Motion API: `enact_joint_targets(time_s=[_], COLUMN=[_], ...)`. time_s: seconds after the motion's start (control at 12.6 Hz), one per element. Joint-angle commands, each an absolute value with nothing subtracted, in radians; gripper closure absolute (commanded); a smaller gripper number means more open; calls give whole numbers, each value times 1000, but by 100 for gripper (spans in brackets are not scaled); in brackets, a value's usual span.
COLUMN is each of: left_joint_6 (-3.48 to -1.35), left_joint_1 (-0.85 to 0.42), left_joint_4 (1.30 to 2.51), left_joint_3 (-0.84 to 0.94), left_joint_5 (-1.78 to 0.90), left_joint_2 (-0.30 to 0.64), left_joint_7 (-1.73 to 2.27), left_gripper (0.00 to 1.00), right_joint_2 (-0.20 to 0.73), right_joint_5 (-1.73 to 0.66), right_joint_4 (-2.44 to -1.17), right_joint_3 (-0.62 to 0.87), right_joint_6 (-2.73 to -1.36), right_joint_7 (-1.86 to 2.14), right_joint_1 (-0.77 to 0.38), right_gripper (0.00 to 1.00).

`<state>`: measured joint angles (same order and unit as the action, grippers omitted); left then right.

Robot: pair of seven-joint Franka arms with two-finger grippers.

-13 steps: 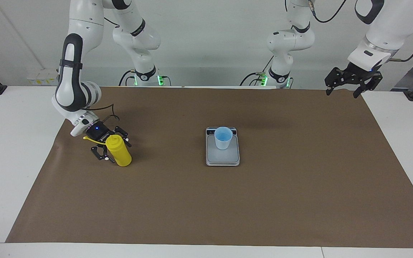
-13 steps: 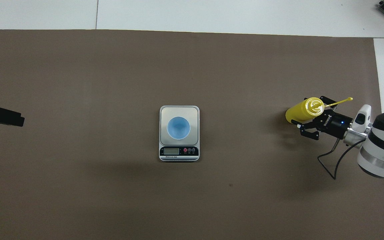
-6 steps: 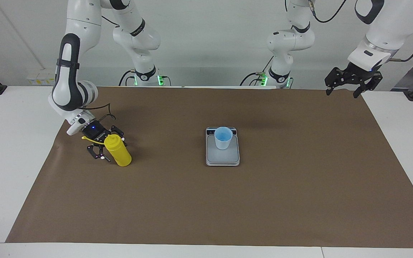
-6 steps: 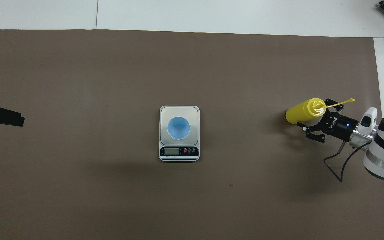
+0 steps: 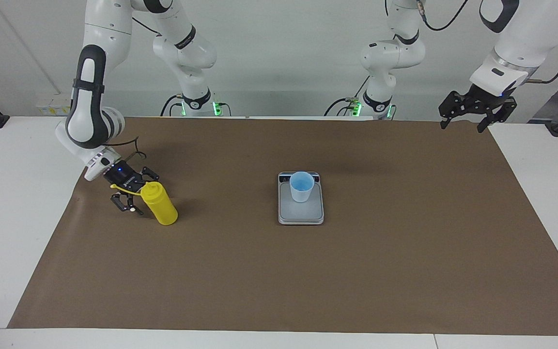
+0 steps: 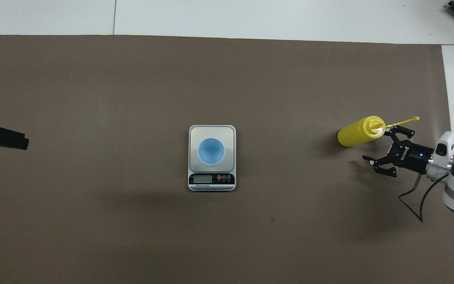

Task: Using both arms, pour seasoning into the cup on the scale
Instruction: 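Set the bottle down and open the right gripper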

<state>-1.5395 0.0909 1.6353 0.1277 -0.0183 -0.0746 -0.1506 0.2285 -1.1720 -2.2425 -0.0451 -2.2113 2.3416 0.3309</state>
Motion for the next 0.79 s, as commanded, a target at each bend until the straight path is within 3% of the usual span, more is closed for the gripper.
enact_joint_targets(time_s=[0.0, 0.71], left_joint_6=[-1531, -1531], left_joint_1=[101, 101], left_joint_4=[1651, 1649], left_joint_3=[133, 133], left_joint_5=[-6, -6], left_joint_2=[-95, -95], left_joint_7=[-153, -153], left_gripper=[0, 0], right_joint_2=[189, 26], right_joint_5=[-1079, -711], right_joint_4=[-2263, -2221], right_joint_3=[-41, -38], right_joint_6=[-2198, -2192], right_joint_7=[2269, 1783], right_joint_1=[373, 368], right_gripper=[0, 0])
